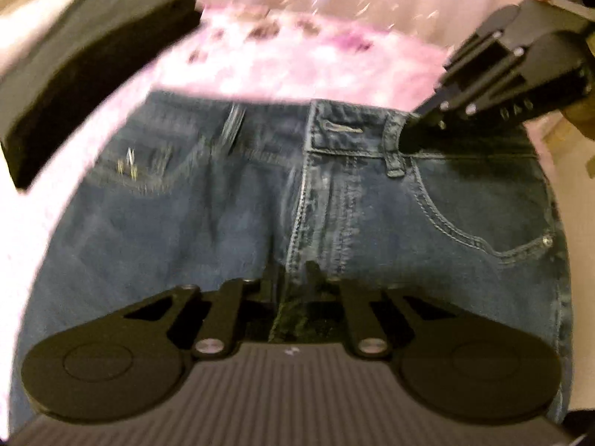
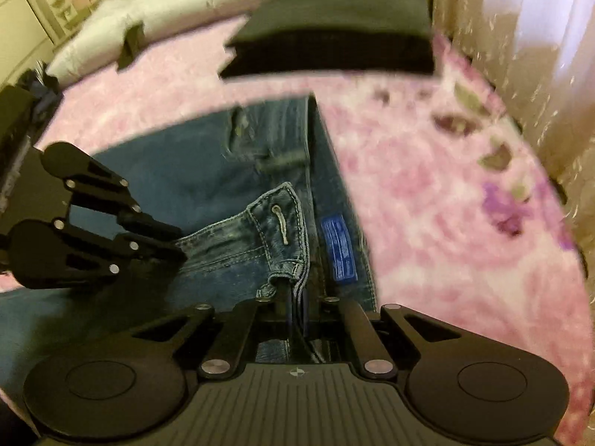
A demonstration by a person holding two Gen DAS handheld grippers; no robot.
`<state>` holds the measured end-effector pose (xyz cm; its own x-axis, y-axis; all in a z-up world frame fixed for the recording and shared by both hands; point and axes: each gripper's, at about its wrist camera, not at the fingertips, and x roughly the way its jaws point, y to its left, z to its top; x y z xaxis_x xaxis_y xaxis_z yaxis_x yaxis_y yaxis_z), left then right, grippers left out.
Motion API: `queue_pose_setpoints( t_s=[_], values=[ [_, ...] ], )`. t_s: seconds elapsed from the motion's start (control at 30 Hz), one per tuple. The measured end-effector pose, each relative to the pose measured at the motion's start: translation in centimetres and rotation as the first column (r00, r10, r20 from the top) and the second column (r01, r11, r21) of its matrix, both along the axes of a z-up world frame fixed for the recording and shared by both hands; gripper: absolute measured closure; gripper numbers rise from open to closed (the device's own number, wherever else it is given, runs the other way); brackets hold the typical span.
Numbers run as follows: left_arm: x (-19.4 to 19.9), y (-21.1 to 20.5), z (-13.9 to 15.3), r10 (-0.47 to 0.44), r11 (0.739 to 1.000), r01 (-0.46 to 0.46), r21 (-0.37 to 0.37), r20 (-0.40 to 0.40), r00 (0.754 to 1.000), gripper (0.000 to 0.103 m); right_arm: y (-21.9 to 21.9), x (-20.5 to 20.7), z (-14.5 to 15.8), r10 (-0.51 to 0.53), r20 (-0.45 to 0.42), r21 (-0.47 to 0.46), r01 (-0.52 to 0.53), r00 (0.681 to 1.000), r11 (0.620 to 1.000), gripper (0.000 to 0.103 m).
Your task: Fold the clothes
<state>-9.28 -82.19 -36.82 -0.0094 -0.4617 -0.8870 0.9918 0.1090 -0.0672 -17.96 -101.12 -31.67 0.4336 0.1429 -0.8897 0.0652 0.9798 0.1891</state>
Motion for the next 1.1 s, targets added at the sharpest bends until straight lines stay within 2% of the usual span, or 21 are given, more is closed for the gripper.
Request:
queue_pose_setpoints(
  t_s=[0.1, 0.13, 0.2, 0.23, 0.37, 0.5, 0.63, 0.73, 0.87, 0.97, 1.03, 1.07, 1.1],
  values=[
    [0.1, 0.3, 0.4, 0.012, 1.0, -0.012, 0.009, 0.0, 1.0, 0.084, -0.6, 0.1, -1.5, -0.021, -0.018, 0.02, 0.021, 1.0, 1.0, 0.099],
    [0.2, 0.9, 0.9, 0.015, 1.0, -0.015, 0.012, 0.001, 1.0, 0.078, -0.6, -0.1, -1.2, -0.025, -0.019, 0.014, 0.025, 1.0, 1.0, 0.097],
    [0.4, 2.9, 1.7, 0.041, 0.999, -0.041, 0.027, 0.004, 0.999, 0.072, -0.1, -0.7, -0.3, -0.036, -0.013, -0.039, 0.036, 0.999, 0.999, 0.048],
    [0.4, 4.8, 2.1, 0.072, 0.996, -0.072, 0.042, 0.008, 0.997, 0.071, 0.1, -1.2, 0.3, -0.039, -0.005, -0.054, 0.039, 0.999, 0.998, 0.042],
    [0.4, 12.5, 3.6, 0.193, 0.975, -0.195, 0.104, 0.027, 0.981, 0.065, 1.6, -2.7, 2.4, -0.046, 0.024, -0.071, 0.048, 0.999, 0.996, 0.041],
    [0.4, 20.2, 5.2, 0.31, 0.935, -0.315, 0.162, 0.053, 0.949, 0.064, 5.1, -3.5, 3.2, -0.041, 0.039, -0.043, 0.043, 0.998, 0.998, 0.041],
    [0.2, 28.2, 5.7, 0.404, 0.879, -0.414, 0.237, 0.089, 0.91, 0.062, 9.1, -3.3, 1.1, -0.014, -0.022, 0.004, 0.014, 1.0, 1.0, 0.041],
    [-0.1, 33.6, 5.6, 0.447, 0.844, -0.46, 0.275, 0.113, 0.887, 0.062, 12.3, -3.1, -0.5, 0.018, -0.11, -0.041, -0.023, 0.994, 0.999, 0.041],
    [-0.3, 40.0, 5.9, 0.496, 0.81, -0.511, 0.287, 0.128, 0.859, 0.061, 16.4, -3.1, 0.9, 0.052, -0.094, -0.103, -0.061, 0.994, 0.993, 0.04],
    [0.5, 44.9, 6.5, 0.501, 0.804, -0.532, 0.266, 0.179, 0.847, 0.06, 20.7, -2.5, 2.1, 0.073, -0.081, -0.109, -0.082, 0.994, 0.991, 0.04],
    [1.1, 48.2, 7.0, 0.501, 0.802, -0.543, 0.249, 0.216, 0.838, 0.054, 24.2, -1.8, 2.7, 0.093, -0.076, -0.1, -0.1, 0.993, 0.99, 0.031],
    [1.4, 49.9, 7.2, 0.501, 0.8, -0.549, 0.24, 0.234, 0.833, 0.05, 26.0, -1.5, 3.0, 0.104, -0.07, -0.094, -0.11, 0.992, 0.989, 0.023],
    [1.8, 51.5, 7.4, 0.501, 0.799, -0.555, 0.232, 0.253, 0.828, 0.049, 28.0, -1.1, 3.2, 0.117, -0.062, -0.086, -0.122, 0.991, 0.989, 0.022]
  ],
)
